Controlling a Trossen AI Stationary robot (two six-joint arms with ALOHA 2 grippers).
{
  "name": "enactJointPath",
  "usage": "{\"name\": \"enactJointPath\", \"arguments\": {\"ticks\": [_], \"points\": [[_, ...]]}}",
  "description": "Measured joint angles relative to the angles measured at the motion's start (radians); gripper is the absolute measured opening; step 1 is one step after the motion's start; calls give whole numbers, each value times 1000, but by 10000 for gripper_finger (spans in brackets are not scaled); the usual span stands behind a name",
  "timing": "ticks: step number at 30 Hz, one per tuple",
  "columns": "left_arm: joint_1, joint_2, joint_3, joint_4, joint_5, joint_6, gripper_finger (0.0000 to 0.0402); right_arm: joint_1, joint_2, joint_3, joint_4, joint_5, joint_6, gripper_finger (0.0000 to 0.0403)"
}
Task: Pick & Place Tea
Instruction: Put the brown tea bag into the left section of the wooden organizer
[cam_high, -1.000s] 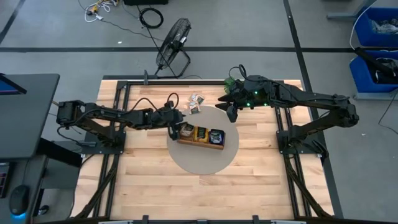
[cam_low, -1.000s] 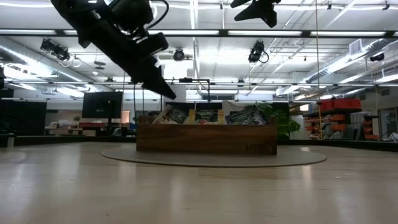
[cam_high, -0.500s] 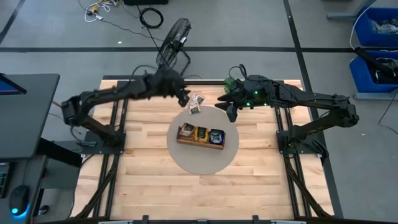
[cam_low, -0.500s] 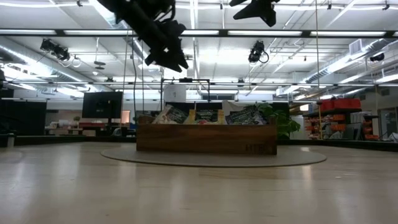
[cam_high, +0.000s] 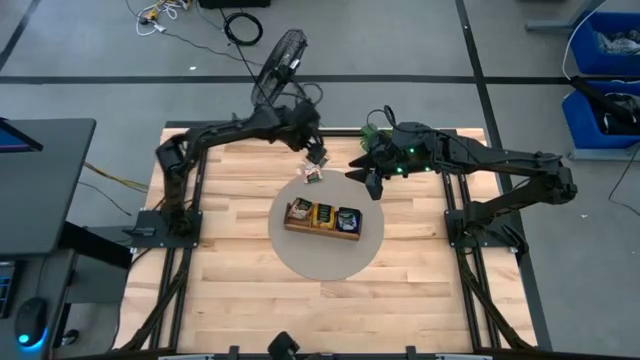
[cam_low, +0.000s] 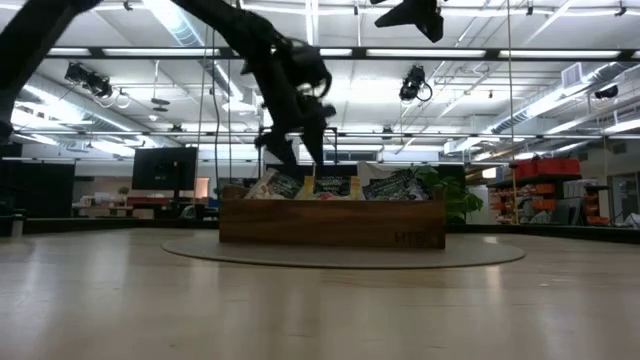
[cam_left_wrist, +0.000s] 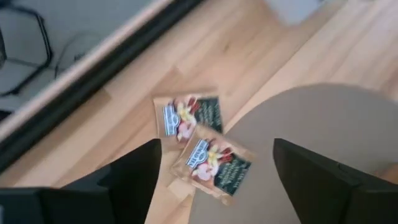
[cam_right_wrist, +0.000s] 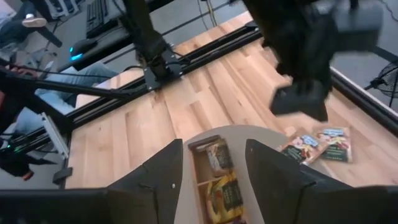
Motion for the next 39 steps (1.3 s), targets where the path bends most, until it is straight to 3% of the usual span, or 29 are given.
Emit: {"name": "enactJointPath", "arguments": {"ticks": [12,22,30,39], "points": [[-2,173,3,-39,-6,-90,319,64,0,0,-11,11,1,183],[-5,192,-62,-10,19,-219,319,70,0,0,-9,13,1,183],[16,209,-93,92,154,-332,319,70,0,0,-8,19,3,183],[16,238,-89,100,172,-332,308,71,0,0,-8,20,13,183]]}}
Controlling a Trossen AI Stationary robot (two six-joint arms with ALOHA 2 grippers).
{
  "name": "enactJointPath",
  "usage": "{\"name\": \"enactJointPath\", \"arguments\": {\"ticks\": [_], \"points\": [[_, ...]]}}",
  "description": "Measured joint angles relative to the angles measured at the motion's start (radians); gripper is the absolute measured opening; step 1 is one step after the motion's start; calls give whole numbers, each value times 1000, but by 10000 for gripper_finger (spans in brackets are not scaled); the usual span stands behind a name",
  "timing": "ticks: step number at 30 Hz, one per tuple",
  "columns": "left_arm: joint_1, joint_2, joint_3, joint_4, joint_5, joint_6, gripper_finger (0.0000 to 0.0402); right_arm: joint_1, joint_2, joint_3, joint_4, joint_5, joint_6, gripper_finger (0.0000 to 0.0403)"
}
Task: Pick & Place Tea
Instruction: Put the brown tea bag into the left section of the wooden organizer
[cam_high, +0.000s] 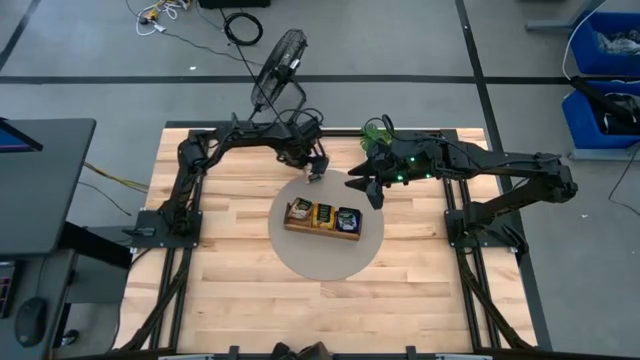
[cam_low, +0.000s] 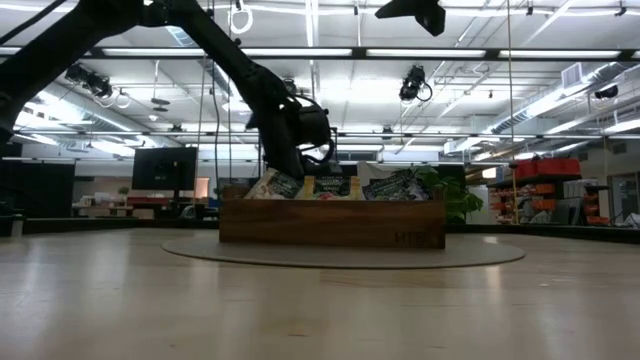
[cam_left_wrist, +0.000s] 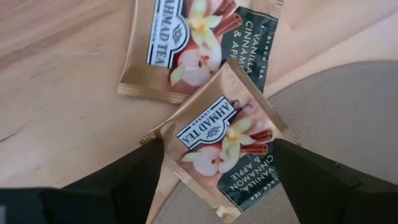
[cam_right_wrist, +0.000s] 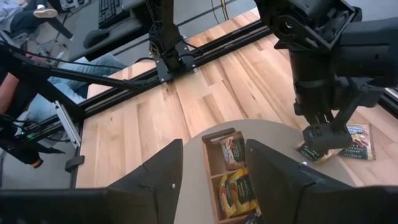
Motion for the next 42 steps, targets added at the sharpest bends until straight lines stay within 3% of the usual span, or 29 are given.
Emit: {"name": "enactJointPath", "arguments": {"ticks": [3,12,16,26,32,42], "points": [[0,2,0,10,0,0,275,0,0,0,0,7,0,183],[1,4,-2,-38,-67,47,111,0,0,0,0,7,-2,183],[0,5,-2,-38,-78,74,61,0,0,0,0,7,-2,183],[0,6,-2,-39,-88,109,54,0,0,0,0,8,-3,183],[-6,5,-2,-61,-127,181,7,0,0,0,0,8,-2,183],[-5,-71,23,-83,-140,216,2,0,0,0,-1,8,-1,183]]}}
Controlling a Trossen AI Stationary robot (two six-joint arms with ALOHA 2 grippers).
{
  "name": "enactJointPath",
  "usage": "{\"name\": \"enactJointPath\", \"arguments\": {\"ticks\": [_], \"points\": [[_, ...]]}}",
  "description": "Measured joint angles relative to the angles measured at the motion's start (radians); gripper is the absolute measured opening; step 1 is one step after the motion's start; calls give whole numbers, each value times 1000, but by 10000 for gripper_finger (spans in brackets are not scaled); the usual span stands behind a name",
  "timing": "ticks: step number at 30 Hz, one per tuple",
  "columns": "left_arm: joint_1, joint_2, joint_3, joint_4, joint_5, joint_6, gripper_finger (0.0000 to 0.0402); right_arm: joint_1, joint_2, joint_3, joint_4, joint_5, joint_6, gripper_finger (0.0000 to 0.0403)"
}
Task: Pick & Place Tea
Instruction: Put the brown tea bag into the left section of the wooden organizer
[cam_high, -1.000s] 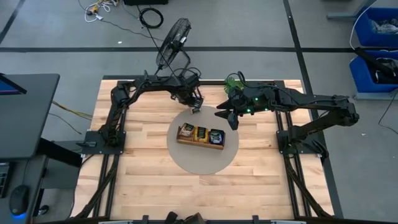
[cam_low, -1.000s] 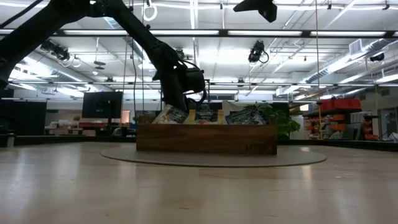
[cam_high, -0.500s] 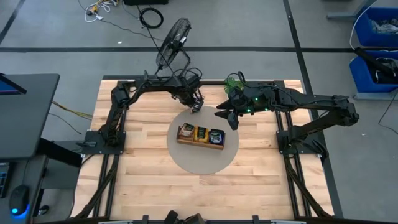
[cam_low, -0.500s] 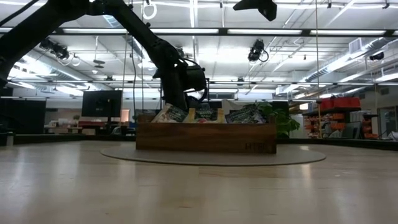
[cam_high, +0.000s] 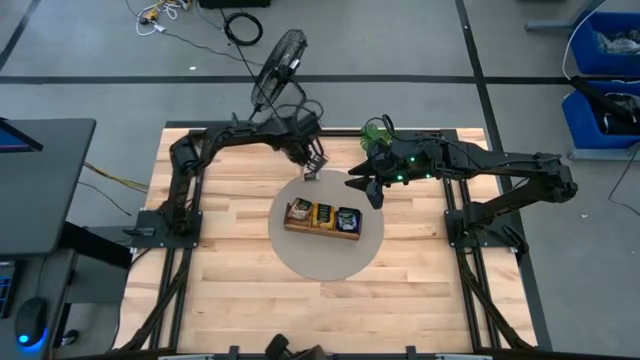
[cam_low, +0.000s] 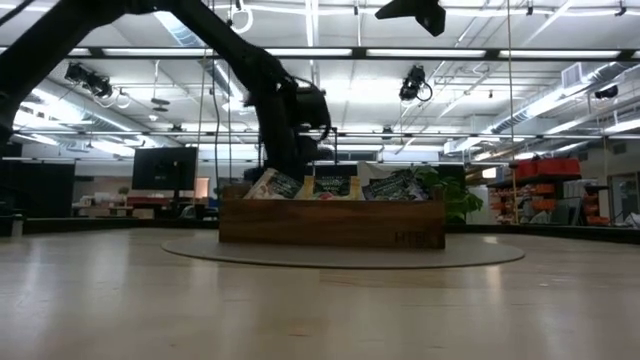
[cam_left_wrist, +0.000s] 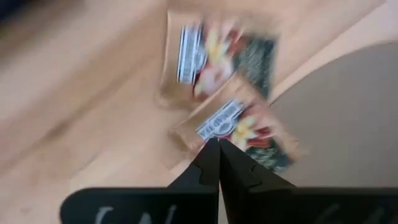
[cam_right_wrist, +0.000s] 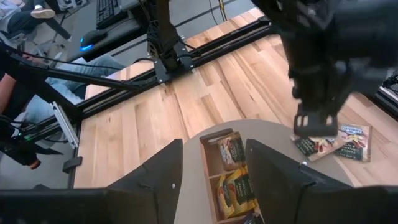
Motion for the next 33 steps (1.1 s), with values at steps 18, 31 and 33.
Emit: {"name": "enactJointPath", "arguments": {"ticks": [18,31,33], "points": [[6,-76,3,-9,-21,56,128,0,0,0,10,0,-3,183],[5,64,4,21,34,-33,360,0,0,0,22,0,-3,183],[4,70,6,32,30,-37,376,0,0,0,23,0,-3,183]]}}
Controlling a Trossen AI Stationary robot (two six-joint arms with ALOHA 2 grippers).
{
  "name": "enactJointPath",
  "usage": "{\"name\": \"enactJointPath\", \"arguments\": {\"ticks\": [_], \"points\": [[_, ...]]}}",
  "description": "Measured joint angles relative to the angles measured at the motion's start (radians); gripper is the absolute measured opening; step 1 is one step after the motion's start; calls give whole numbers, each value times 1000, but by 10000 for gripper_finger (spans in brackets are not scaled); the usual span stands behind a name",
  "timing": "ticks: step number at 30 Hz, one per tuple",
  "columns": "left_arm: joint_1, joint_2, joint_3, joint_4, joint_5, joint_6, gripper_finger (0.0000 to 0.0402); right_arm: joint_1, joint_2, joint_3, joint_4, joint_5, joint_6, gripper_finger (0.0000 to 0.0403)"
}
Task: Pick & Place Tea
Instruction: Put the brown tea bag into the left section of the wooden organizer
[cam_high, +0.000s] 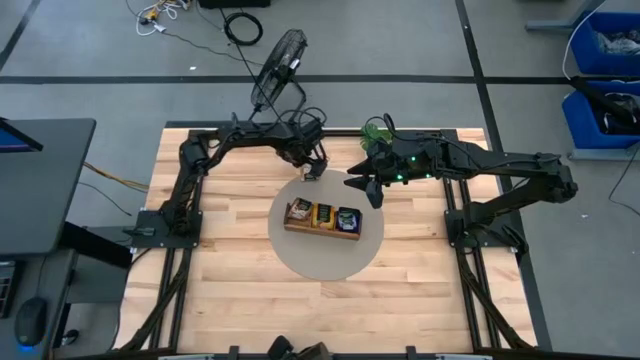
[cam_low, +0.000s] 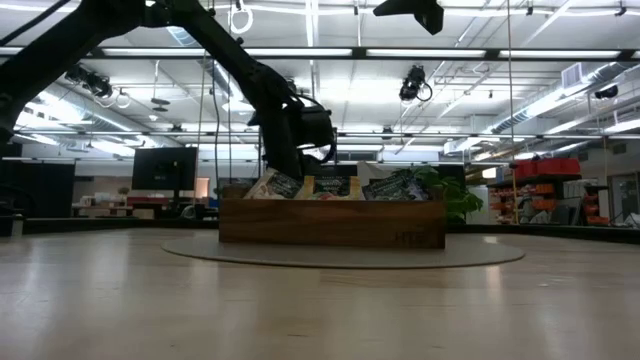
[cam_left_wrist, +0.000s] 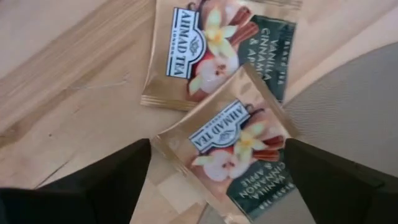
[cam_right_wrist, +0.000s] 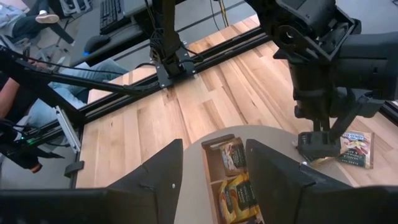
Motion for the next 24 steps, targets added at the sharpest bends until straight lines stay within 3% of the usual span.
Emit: {"name": "enactJointPath", "arguments": {"ticks": [4,9,24], "points": [[-1,2,1,5,-2,-5,391,0,0,0,0,0,0,183],[-4,3,1,8,-7,-22,382,0,0,0,0,0,0,183],[-46,-2,-93,73,-108,-21,240,0,0,0,-2,0,0,183]]}}
